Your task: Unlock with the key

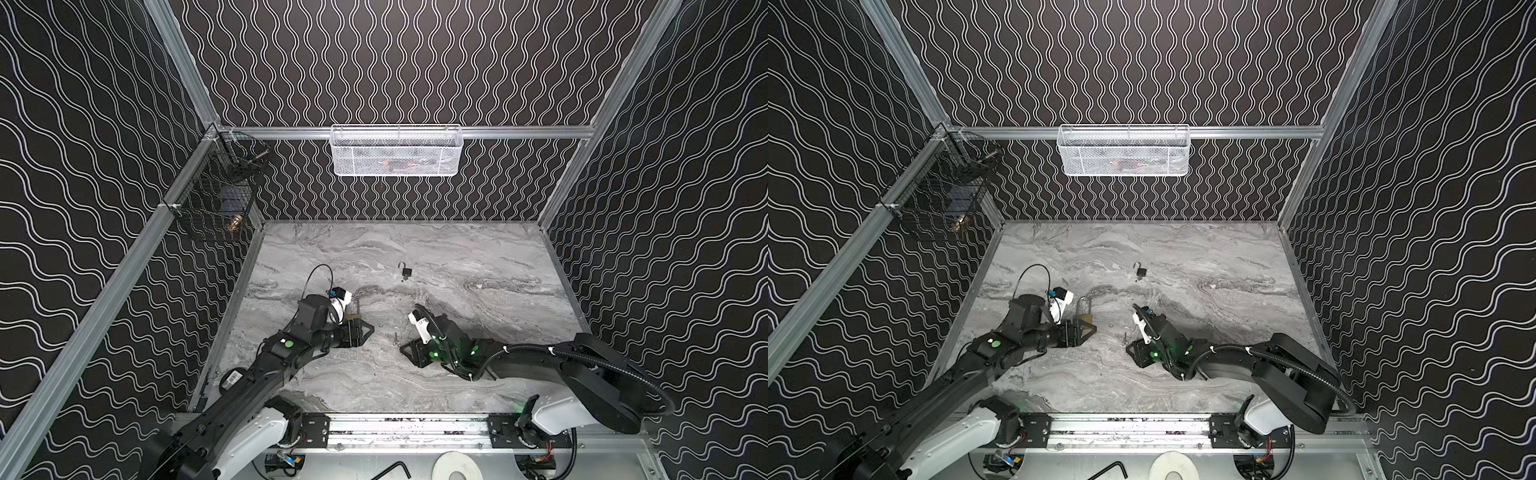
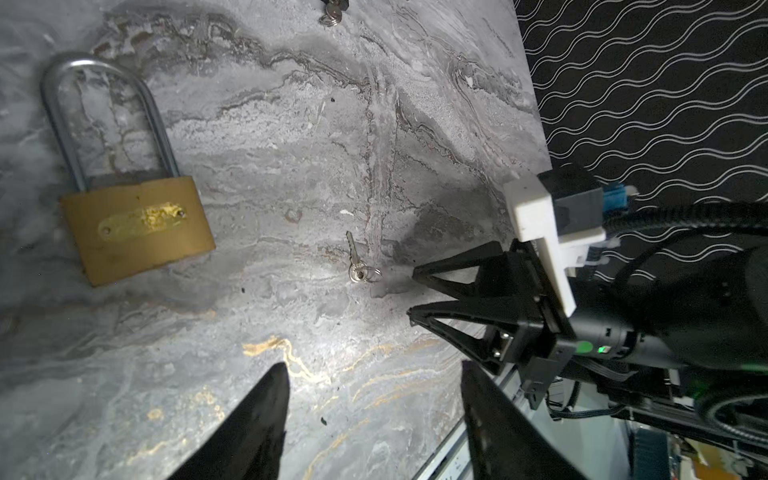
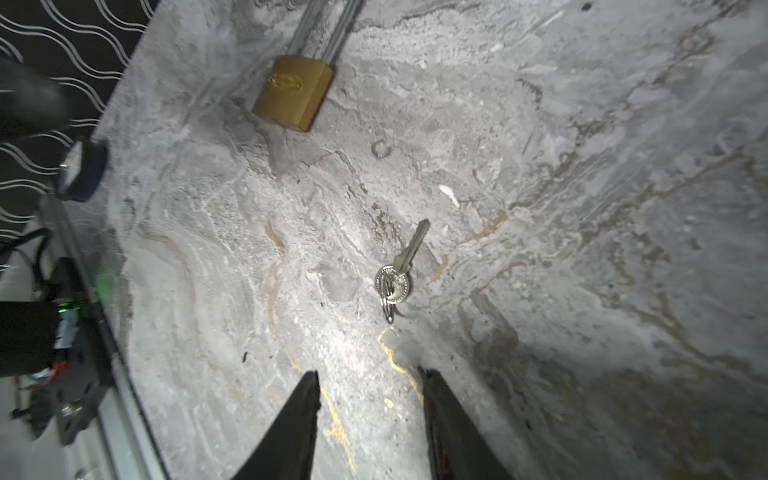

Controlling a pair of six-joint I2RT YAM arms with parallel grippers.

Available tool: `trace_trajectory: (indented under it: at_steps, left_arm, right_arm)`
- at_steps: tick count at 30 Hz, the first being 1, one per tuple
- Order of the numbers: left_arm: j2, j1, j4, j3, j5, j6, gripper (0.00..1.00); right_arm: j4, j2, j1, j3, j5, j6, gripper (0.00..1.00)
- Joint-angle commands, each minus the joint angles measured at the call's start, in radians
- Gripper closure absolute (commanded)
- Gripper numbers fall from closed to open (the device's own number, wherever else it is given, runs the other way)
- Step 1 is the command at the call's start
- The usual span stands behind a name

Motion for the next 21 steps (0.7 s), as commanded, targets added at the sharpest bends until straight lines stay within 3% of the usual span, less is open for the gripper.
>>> trace_trajectory:
  at_steps: [1,9,14,21]
  left_arm:
    - [-0.031,0.001,0.015,-0.009,0.012,-0.081,0.35]
    - [-0.059,0.002,0.024,-0.034,0.02,-0.092,0.35]
    - [-0.064,0.001,0.037,-0.053,0.017,-0.109,0.35]
    - [-0.015,0.0,0.103,-0.064,0.034,-0.123,0.36]
  right_arm:
    - [0.04,0.019,0.019,0.014,0.083,0.031,0.58]
    - [-0.002,0.123,0.023,0.102,0.11,-0.001,0.68]
    - [-0.023,0.166,0.024,0.138,0.092,-0.002,0.82]
    - [-0.053,0.154,0.026,0.131,0.106,0.009,0.82]
